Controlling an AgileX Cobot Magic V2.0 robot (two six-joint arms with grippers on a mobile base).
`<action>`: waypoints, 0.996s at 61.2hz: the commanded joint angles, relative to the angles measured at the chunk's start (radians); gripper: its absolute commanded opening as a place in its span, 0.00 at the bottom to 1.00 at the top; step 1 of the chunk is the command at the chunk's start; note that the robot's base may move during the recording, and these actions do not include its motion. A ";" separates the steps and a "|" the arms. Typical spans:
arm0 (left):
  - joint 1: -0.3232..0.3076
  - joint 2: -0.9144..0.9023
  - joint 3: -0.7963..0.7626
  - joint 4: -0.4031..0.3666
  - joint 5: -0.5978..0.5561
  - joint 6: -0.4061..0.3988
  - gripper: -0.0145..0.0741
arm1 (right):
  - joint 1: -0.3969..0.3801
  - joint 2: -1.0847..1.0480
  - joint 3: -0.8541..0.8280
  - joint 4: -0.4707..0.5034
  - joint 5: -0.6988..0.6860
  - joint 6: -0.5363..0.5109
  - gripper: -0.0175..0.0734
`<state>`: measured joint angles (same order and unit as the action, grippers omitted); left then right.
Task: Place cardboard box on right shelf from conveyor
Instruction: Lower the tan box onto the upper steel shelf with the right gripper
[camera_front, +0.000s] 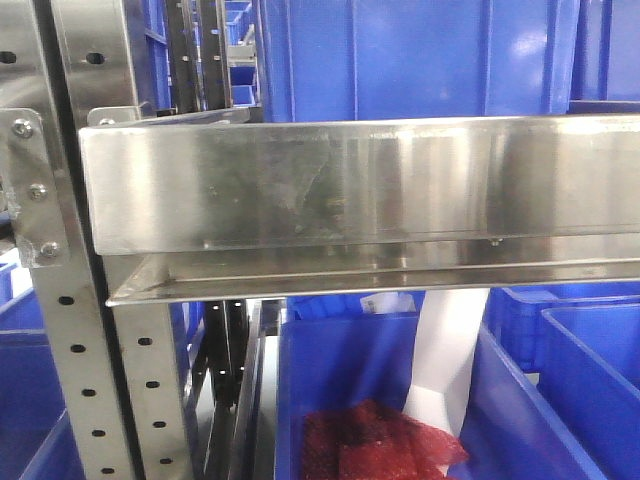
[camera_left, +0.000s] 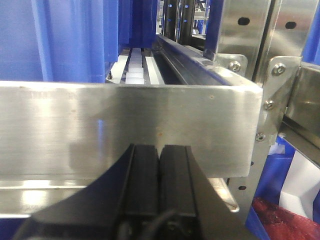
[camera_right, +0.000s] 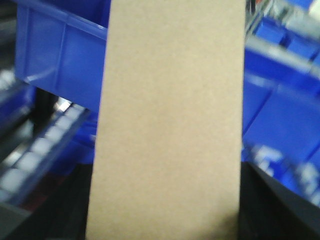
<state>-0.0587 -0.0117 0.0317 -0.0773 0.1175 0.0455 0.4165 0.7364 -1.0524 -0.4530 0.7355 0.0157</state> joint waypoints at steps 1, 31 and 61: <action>-0.002 -0.015 0.010 -0.006 -0.087 0.000 0.03 | -0.006 0.109 -0.105 -0.043 -0.105 -0.191 0.40; -0.002 -0.015 0.010 -0.006 -0.087 0.000 0.03 | -0.006 0.445 -0.174 0.181 -0.160 -0.939 0.40; -0.002 -0.015 0.010 -0.006 -0.087 0.000 0.03 | -0.045 0.562 -0.174 0.275 -0.220 -1.180 0.40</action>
<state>-0.0587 -0.0117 0.0317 -0.0773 0.1175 0.0455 0.3809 1.3270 -1.1840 -0.1708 0.6095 -1.1506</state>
